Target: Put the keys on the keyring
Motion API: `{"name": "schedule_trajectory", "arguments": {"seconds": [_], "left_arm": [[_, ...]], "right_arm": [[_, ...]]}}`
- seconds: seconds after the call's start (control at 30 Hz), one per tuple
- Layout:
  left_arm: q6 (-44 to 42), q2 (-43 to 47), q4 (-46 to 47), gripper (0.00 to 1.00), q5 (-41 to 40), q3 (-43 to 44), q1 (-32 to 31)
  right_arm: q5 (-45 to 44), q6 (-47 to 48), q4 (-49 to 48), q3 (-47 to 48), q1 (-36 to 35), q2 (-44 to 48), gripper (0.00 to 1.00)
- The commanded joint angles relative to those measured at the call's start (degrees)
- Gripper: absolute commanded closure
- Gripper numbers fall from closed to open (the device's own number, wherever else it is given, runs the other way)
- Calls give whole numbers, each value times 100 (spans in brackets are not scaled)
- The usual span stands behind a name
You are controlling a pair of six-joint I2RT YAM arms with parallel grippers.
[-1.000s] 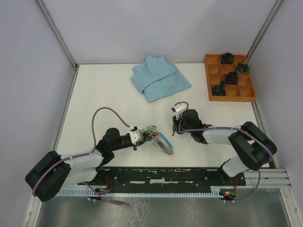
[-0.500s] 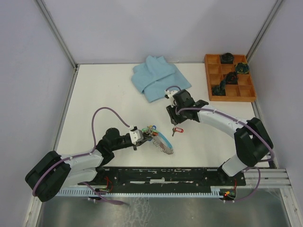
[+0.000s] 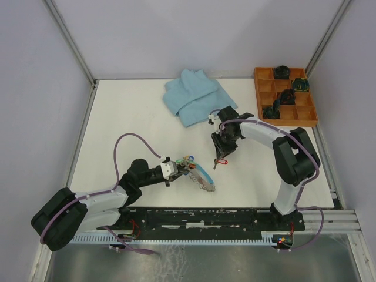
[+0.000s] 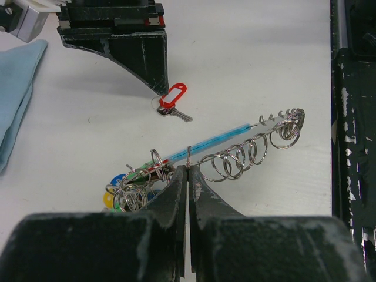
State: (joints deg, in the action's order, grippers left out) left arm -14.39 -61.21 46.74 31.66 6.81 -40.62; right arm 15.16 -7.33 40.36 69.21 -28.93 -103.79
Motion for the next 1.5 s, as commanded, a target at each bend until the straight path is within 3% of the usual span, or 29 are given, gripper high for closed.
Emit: {"name": "schedule_trajectory", "arguments": {"seconds": [0.0, 0.77, 1.2, 1.47], "left_arm": [[75, 98, 336, 97, 67, 180, -16], [94, 120, 323, 97, 90, 180, -18], [98, 116, 319, 97, 95, 189, -16], [100, 113, 327, 97, 86, 183, -12]], "right_arm": [[465, -106, -130, 188, 74, -111, 65], [555, -365, -485, 175, 169, -382, 72], [552, -348, -459, 142, 170, -492, 82], [497, -261, -467, 98, 170, -404, 95]]}}
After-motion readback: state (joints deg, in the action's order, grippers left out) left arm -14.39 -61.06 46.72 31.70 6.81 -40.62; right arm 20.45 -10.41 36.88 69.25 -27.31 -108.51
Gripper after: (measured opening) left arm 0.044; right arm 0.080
